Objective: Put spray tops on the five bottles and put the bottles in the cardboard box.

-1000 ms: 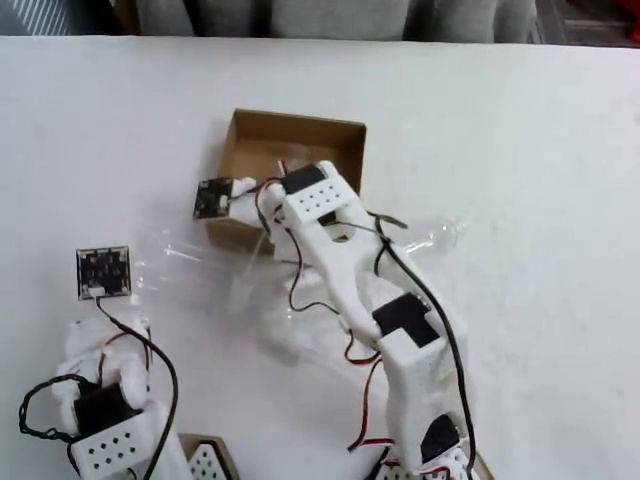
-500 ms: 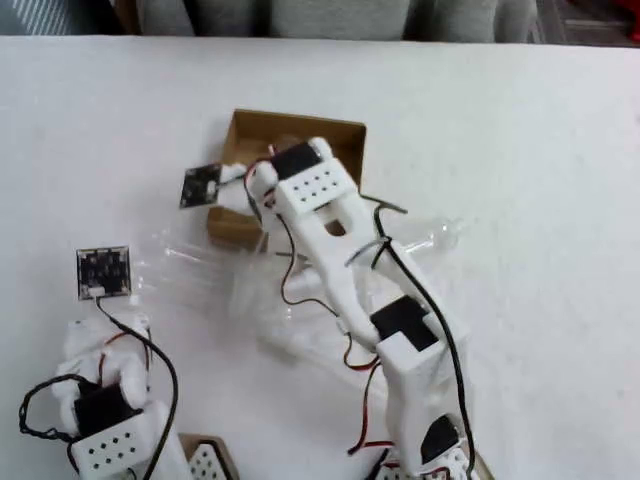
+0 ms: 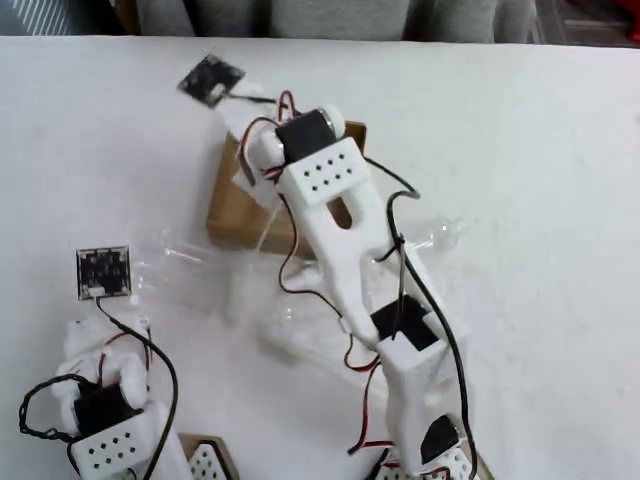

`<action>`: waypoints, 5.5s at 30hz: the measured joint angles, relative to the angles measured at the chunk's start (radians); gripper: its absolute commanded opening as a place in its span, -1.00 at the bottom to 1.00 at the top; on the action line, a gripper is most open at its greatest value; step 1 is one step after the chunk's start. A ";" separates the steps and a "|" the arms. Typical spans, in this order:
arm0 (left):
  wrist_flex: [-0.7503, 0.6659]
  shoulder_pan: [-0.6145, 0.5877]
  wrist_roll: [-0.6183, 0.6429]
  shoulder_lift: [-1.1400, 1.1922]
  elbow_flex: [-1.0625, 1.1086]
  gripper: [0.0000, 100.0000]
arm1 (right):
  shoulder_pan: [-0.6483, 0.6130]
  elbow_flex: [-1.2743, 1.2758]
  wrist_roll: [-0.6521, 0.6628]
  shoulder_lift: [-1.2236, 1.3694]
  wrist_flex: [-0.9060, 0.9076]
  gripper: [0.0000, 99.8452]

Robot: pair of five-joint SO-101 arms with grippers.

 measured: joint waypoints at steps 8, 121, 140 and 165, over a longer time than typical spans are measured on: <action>0.000 0.000 0.000 0.000 0.000 -0.95 | 0.008 -0.009 -0.313 0.121 -0.126 -0.33; 0.408 1.327 -0.341 0.574 -0.827 -0.59 | 1.246 1.548 0.775 -1.274 -0.172 -0.97; 0.129 1.433 -0.443 1.048 -0.829 -0.58 | 1.498 1.818 0.776 -1.272 -0.746 -0.97; 0.077 1.401 -0.311 1.708 -1.183 -0.31 | 1.496 1.893 0.776 -1.272 -0.806 -0.97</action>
